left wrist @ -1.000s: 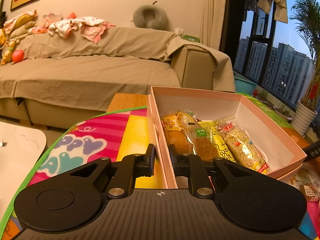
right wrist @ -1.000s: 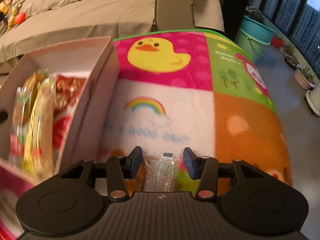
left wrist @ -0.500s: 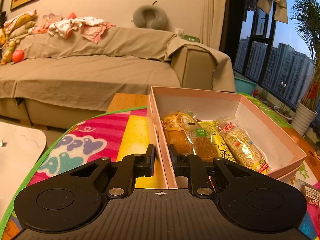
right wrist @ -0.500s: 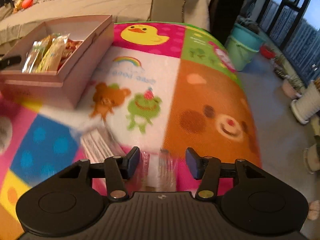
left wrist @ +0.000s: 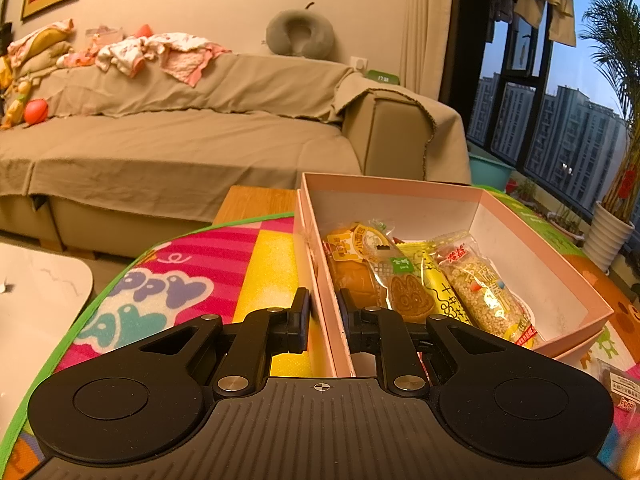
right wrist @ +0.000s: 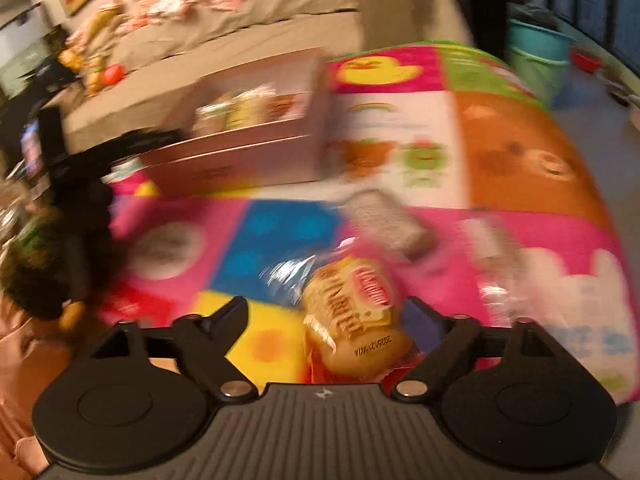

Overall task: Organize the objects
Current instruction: 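Move the right tool over the bagged bread bun and close on it, then lift the bread bun over the pink box and open the right tool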

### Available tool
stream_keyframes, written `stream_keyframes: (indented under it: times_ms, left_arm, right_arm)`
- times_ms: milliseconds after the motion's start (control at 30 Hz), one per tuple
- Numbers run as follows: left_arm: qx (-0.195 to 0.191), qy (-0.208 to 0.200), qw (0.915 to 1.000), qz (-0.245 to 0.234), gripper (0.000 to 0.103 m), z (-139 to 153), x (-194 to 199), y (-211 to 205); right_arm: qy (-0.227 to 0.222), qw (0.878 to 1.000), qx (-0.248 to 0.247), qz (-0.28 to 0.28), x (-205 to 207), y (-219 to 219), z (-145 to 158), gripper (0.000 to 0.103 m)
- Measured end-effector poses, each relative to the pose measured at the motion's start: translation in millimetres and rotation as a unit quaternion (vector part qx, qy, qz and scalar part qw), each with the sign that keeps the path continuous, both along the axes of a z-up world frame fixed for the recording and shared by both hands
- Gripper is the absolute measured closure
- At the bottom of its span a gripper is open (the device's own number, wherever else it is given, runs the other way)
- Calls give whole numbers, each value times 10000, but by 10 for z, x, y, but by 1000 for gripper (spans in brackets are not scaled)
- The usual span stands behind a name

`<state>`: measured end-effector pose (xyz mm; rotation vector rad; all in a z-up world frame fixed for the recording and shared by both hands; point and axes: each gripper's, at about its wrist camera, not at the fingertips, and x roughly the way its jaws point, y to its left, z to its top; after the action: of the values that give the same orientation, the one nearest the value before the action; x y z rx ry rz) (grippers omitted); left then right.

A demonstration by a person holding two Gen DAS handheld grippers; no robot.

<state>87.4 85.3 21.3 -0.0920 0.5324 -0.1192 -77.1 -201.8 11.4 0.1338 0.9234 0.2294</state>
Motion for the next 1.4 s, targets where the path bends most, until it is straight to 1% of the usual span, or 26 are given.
stream_keyframes:
  times_ms: [33,100,200,267,300,400,467,500,533,567,600,633,700,767,933,1000,1067,1133,1200,1267,1400]
  left_arm:
    - [4,0,10000,0,86,0,0,0]
    - [10,5,10000,-5,86,-3,-3,-1]
    - [38,22,10000,-14,86,-10,-11,-11]
    - [46,28,10000,-17,86,-8,-17,-14]
    - [43,28,10000,-18,86,-8,-17,-15]
    - [43,29,10000,-19,86,-7,-21,-16]
    - [38,29,10000,-20,86,-7,-22,-17]
    - [41,29,10000,-20,86,-7,-21,-16]
    - [41,30,10000,-20,86,-6,-21,-16]
    - [39,29,10000,-21,86,-7,-22,-16]
    - [37,29,10000,-21,86,-6,-21,-16]
    - [32,28,10000,-22,85,-7,-25,-19]
    - [35,29,10000,-22,85,-3,-21,-13]
    - [35,30,10000,-24,85,-3,-21,-13]
    - [35,30,10000,-27,85,-4,-23,-15]
    - [33,30,10000,-28,85,-2,-20,-11]
    - [32,30,10000,-28,85,-2,-21,-12]
    - [31,31,10000,-29,85,-1,-20,-10]
    - [30,31,10000,-28,85,-1,-20,-10]
    - [33,30,10000,-31,85,-1,-20,-10]
    - [30,31,10000,-32,85,-1,-22,-10]
  right_arm:
    - [-19,9996,61,277,-12,127,19,15]
    - [-80,9978,141,641,-62,306,89,15]
    - [-331,9948,-374,891,-80,497,154,15]
    - [-350,9947,-629,740,-3,533,134,14]
    - [-281,9958,-632,598,48,526,113,14]
    - [147,9989,-372,253,253,473,-23,13]
    - [335,9989,-311,142,320,472,-113,15]
    - [369,9985,-374,156,344,515,-143,17]
    - [360,9979,-488,228,354,575,-149,31]
    - [336,9971,-592,347,353,641,-142,40]
    - [345,9960,-643,512,357,703,-129,41]
    - [317,9953,-662,638,348,754,-102,47]
    - [225,9932,-746,860,332,845,-4,48]
    - [-19,9917,-858,955,340,897,193,49]
    - [-960,9887,-821,812,521,858,1059,48]
    - [-1225,9872,-754,682,657,841,1346,48]
    - [-1366,9870,-642,551,844,836,1541,48]
    - [-1368,9882,-542,424,1080,855,1634,48]
    - [-1268,9904,-441,337,1305,893,1632,48]
    - [-1118,9924,-411,311,1557,967,1569,48]
    - [-785,9956,-469,206,2043,1137,1320,48]
